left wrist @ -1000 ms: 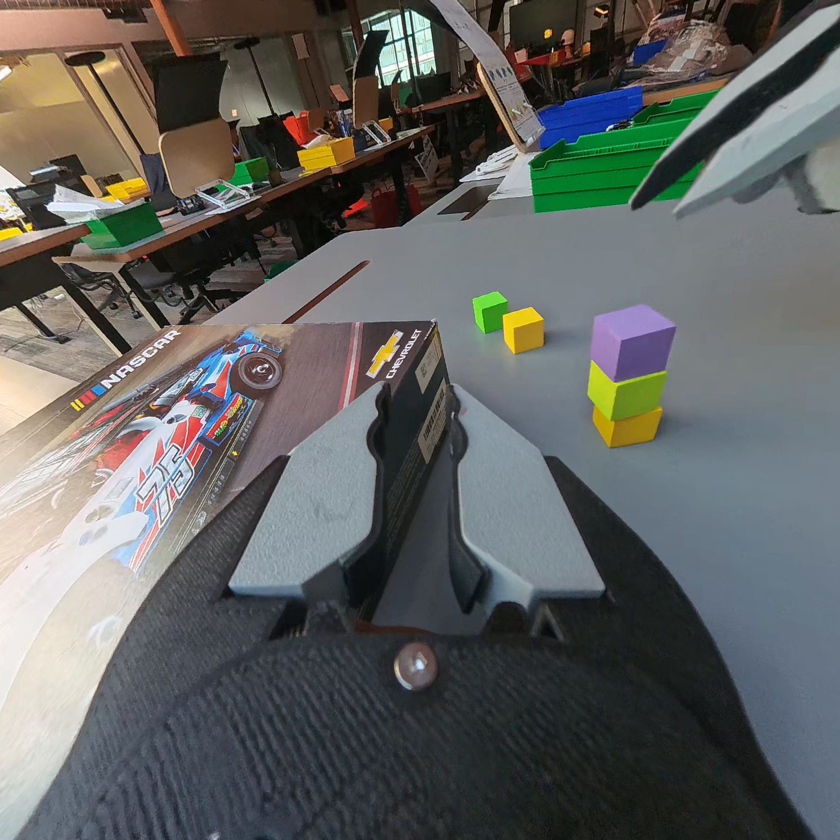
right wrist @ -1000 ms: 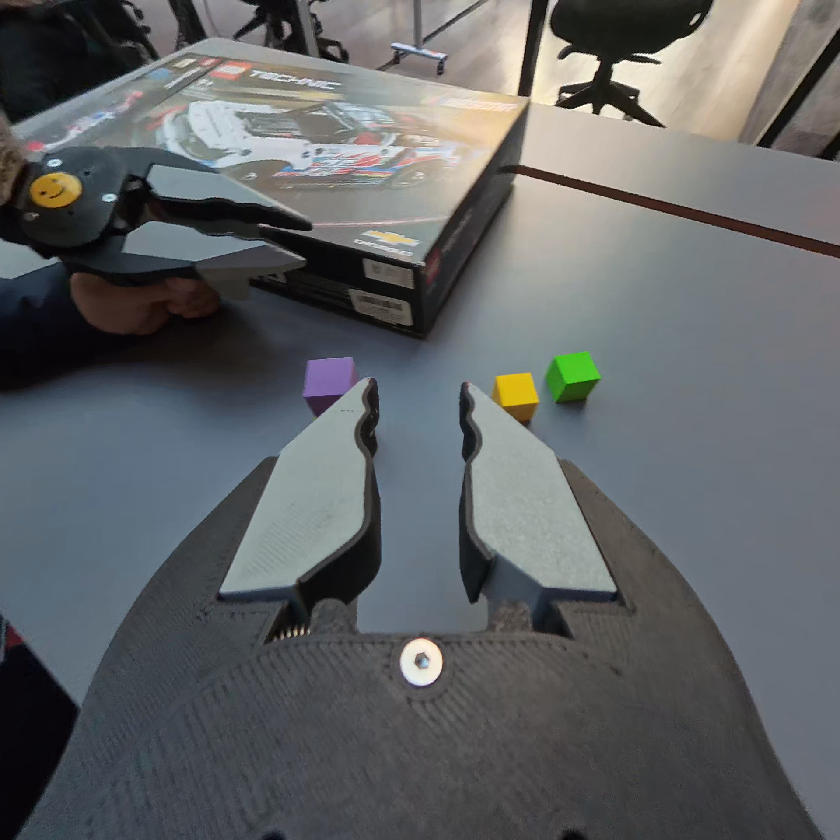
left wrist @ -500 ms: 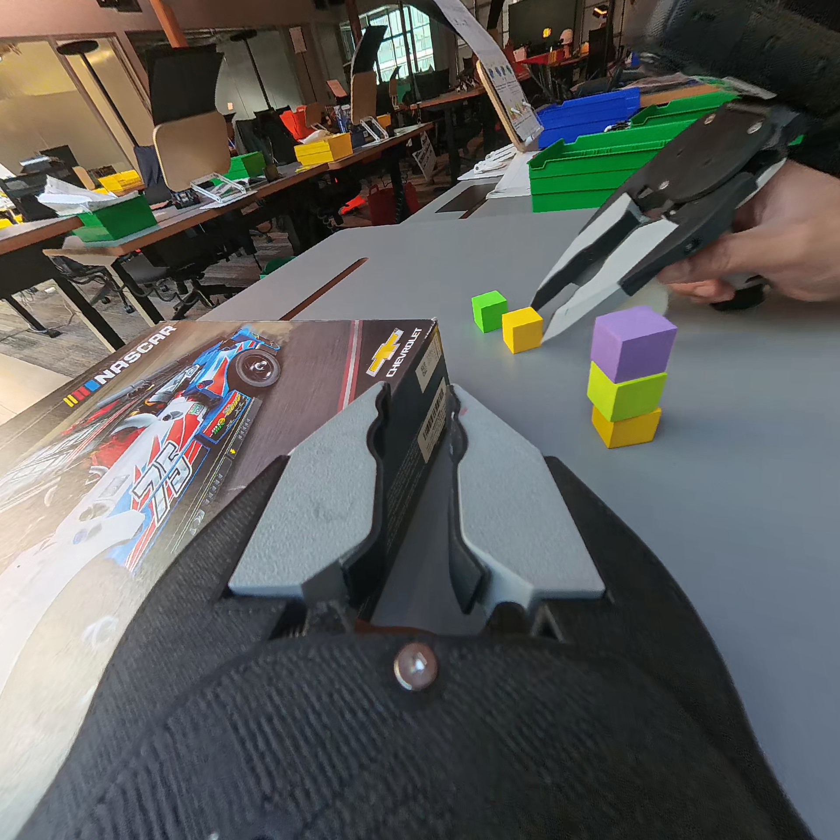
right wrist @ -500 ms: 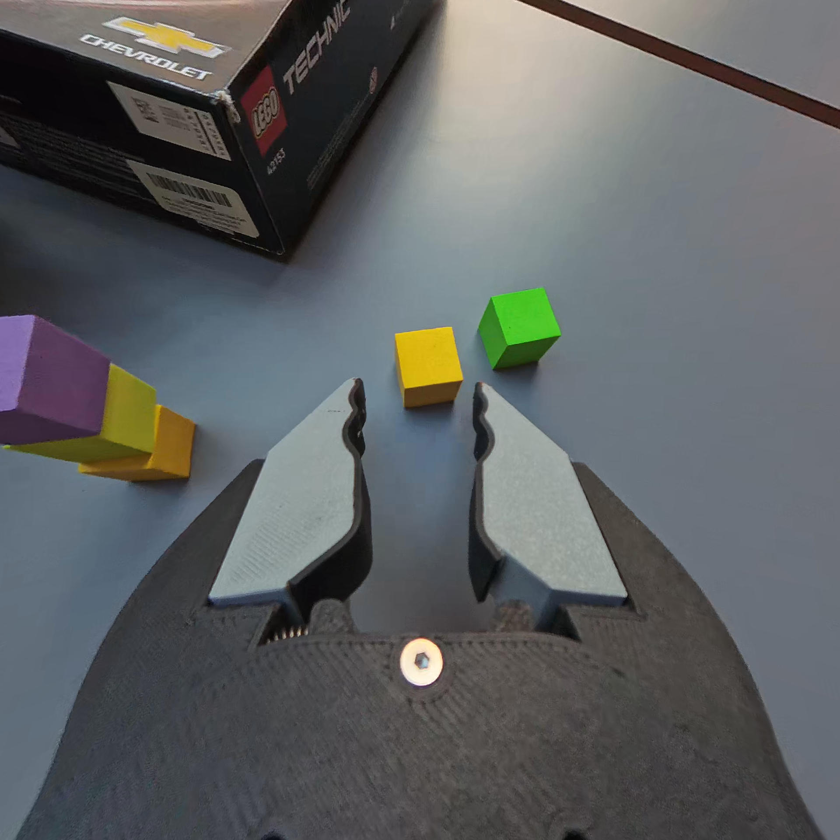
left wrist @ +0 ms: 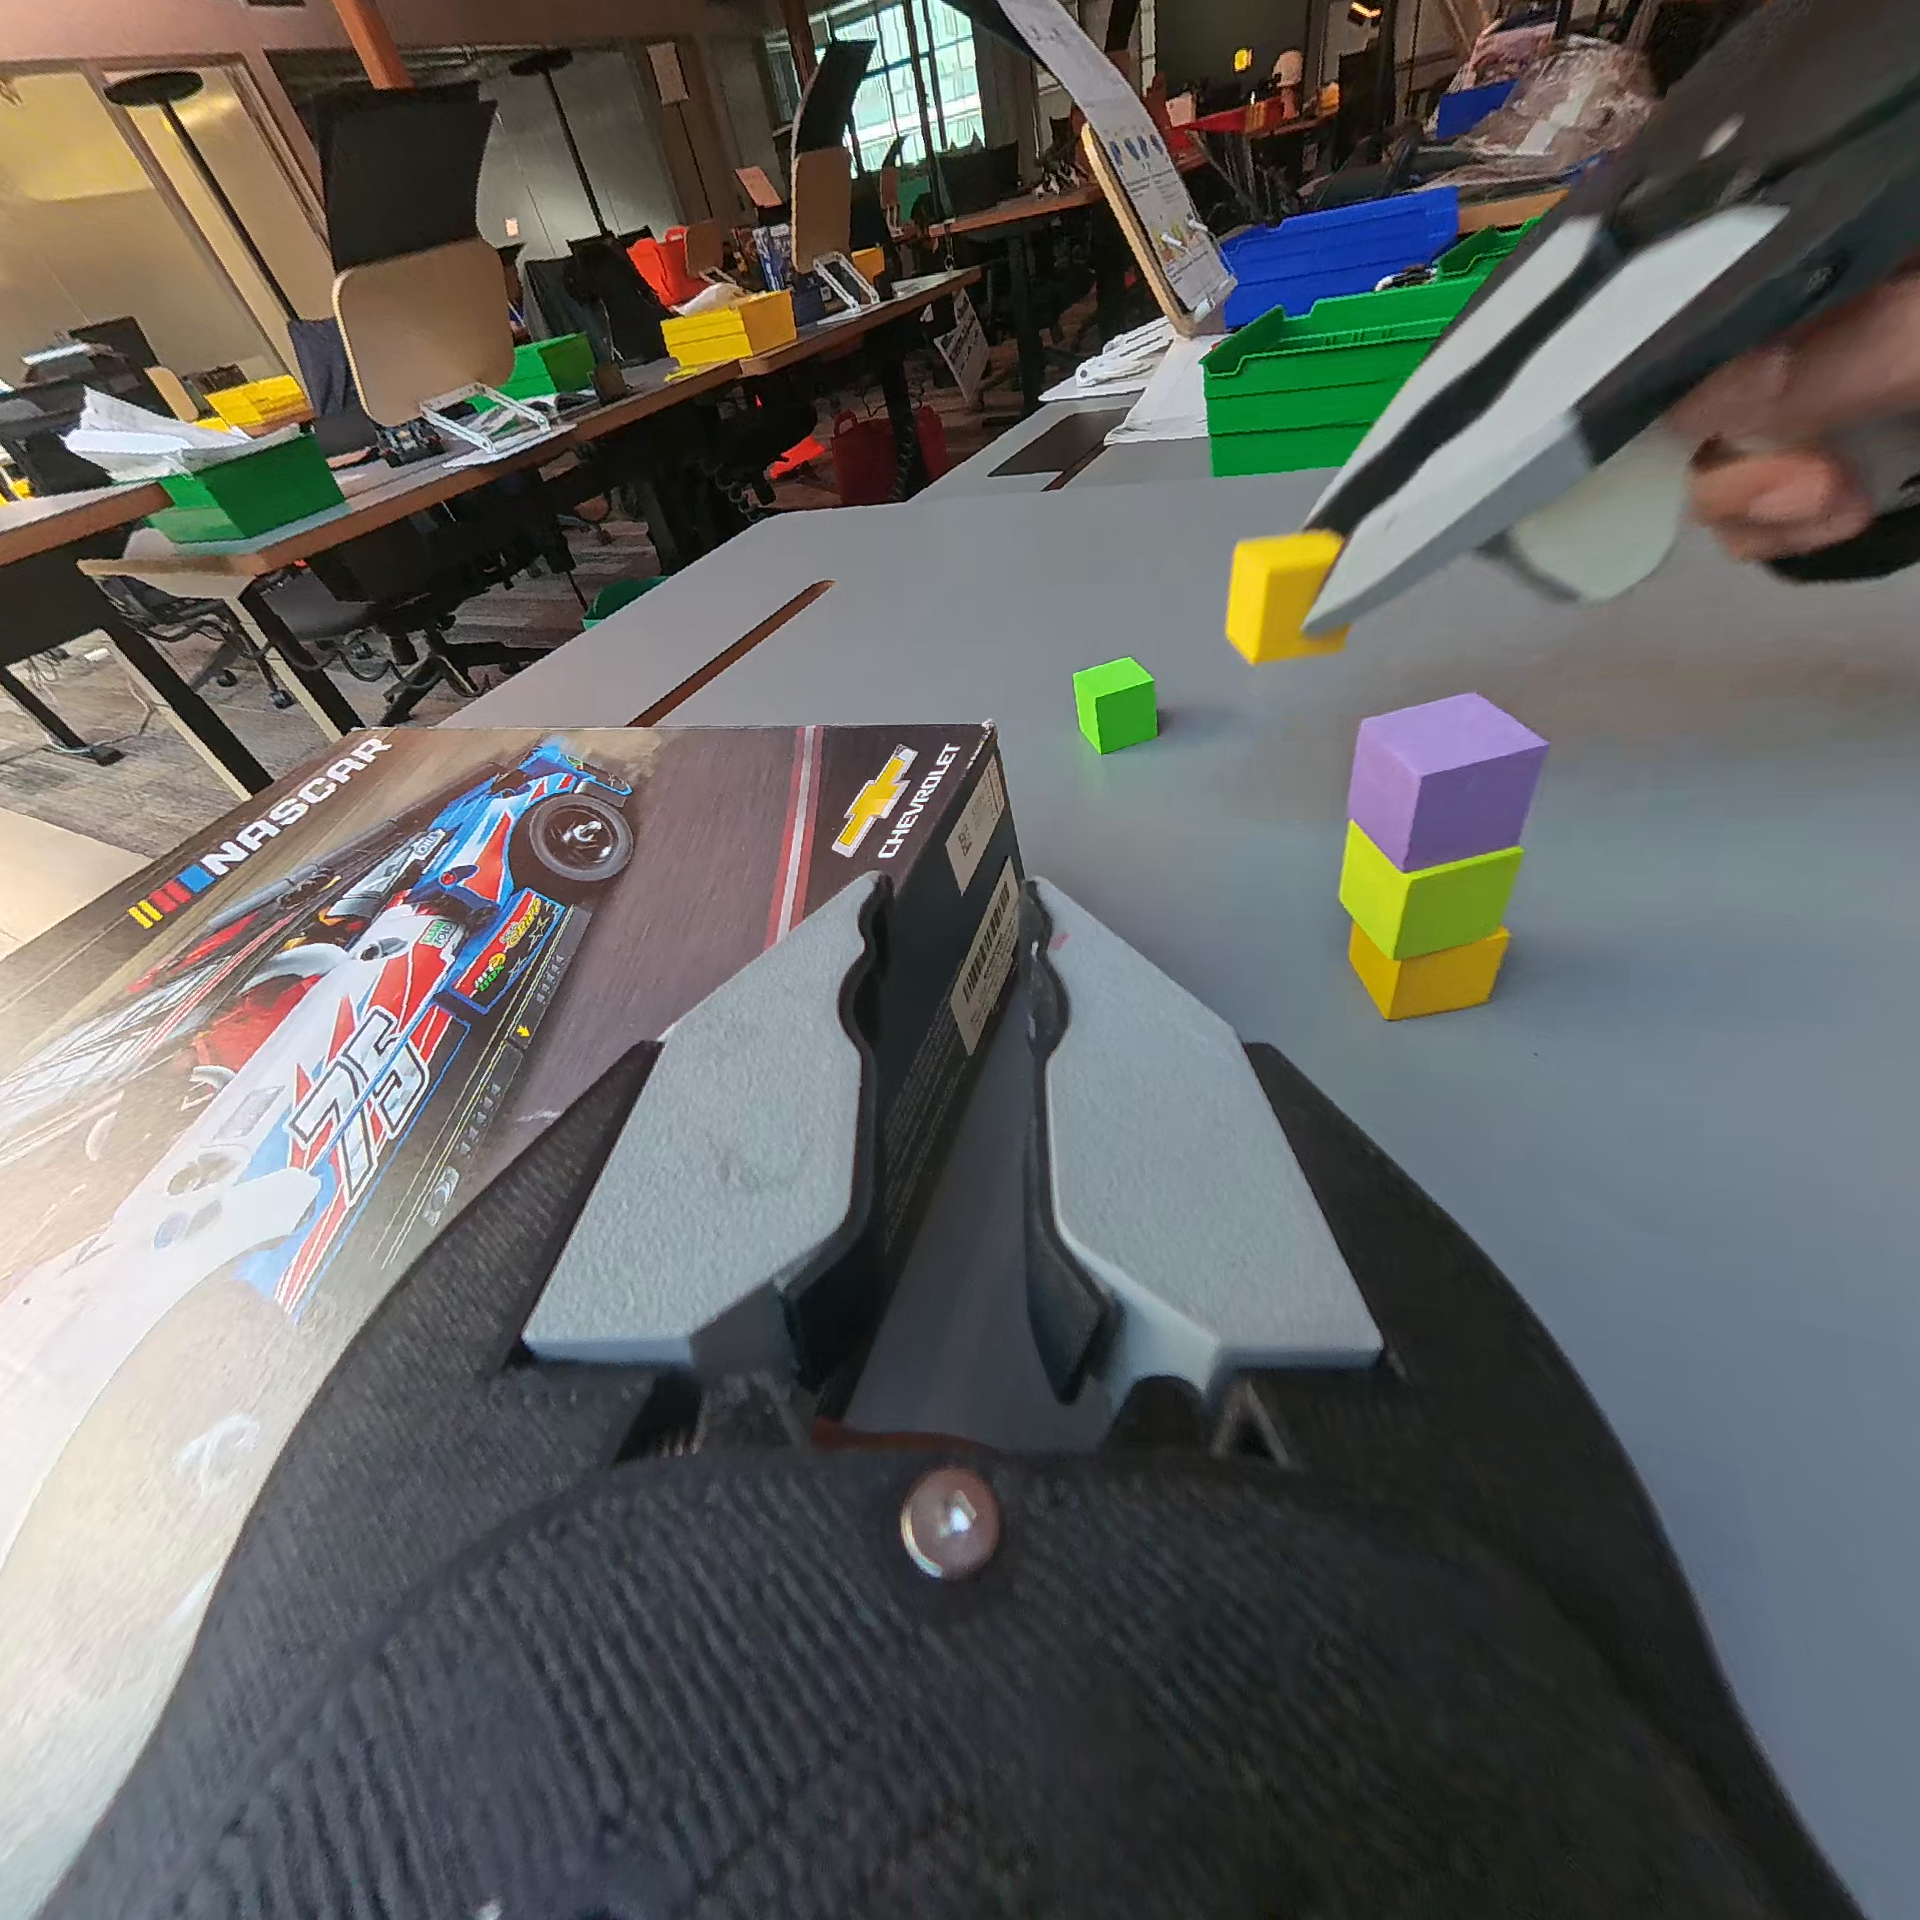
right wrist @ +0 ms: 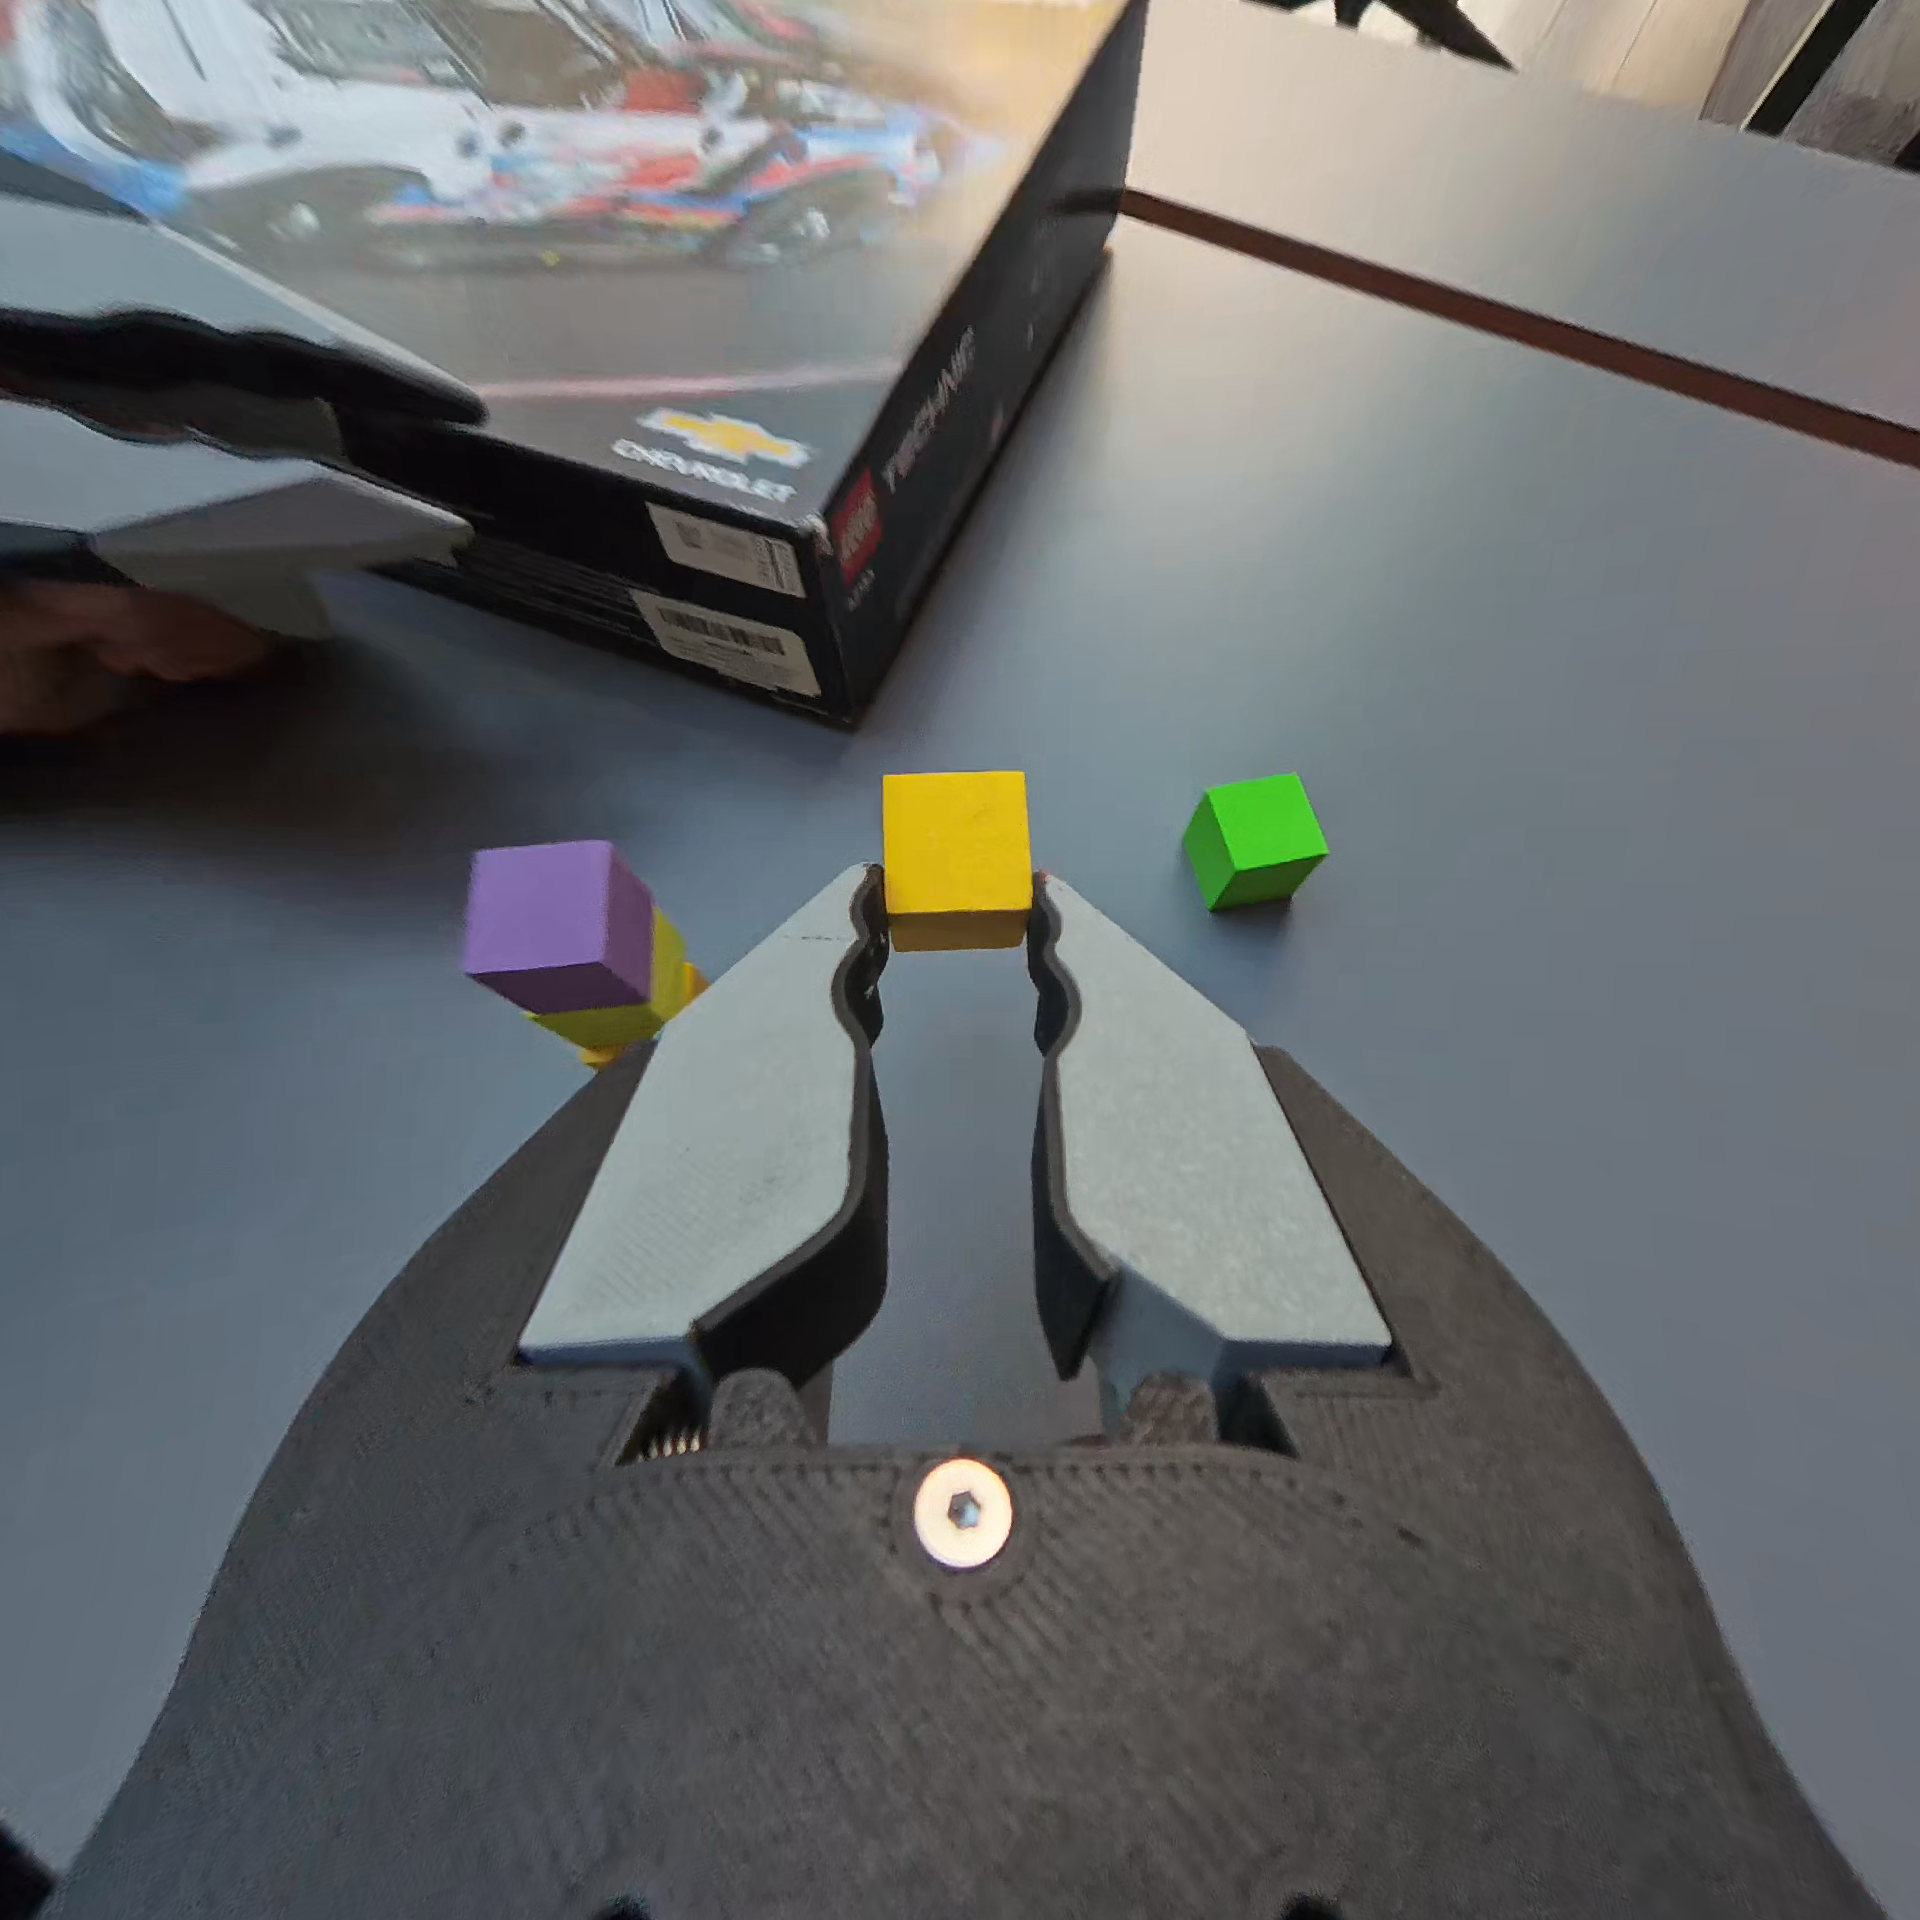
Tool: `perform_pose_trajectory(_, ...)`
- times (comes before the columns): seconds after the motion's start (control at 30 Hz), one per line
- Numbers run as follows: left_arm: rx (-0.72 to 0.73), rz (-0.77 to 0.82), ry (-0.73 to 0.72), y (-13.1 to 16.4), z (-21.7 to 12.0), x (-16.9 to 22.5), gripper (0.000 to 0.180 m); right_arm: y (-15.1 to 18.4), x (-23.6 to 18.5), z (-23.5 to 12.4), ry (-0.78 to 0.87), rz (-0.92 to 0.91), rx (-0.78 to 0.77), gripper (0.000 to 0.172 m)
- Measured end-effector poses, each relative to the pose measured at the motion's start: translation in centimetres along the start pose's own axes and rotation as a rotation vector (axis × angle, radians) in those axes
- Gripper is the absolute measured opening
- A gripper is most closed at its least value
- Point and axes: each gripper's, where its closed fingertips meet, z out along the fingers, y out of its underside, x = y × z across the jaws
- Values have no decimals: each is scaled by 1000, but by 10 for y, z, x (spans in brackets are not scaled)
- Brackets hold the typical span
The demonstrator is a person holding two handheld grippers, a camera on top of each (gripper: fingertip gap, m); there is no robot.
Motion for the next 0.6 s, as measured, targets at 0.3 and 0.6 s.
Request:
perform_pose_trajectory(0.3, 9, 7, -9, -1, -1, 0, 22, -18, -70, -32, -92, -53, -1, 24)
perform_pose_trajectory(0.6, 12, 10, -12, -2, -1, 0, 22, -10, -78, -19, -78, -73, -66, 24)
